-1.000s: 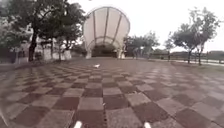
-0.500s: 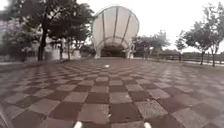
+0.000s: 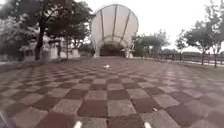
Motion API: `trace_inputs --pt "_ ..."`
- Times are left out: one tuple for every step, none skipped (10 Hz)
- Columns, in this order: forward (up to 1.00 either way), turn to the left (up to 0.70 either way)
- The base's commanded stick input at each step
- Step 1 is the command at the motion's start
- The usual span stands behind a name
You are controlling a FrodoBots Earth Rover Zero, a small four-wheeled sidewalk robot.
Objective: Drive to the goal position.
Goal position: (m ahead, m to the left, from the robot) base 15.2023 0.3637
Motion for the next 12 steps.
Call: trace_inputs --pt "0.50 0.03" --pt "0.50 0.25" --pt "0.50 0.50" --pt "0.50 0.50" --pt "0.50 0.28" --pt "0.50 0.06" --pt "0.50 0.00" --pt "0.50 0.00" --pt "0.50 0.00" --pt "0.50 0.00" --pt "0.50 0.00" --pt "0.50 0.00"
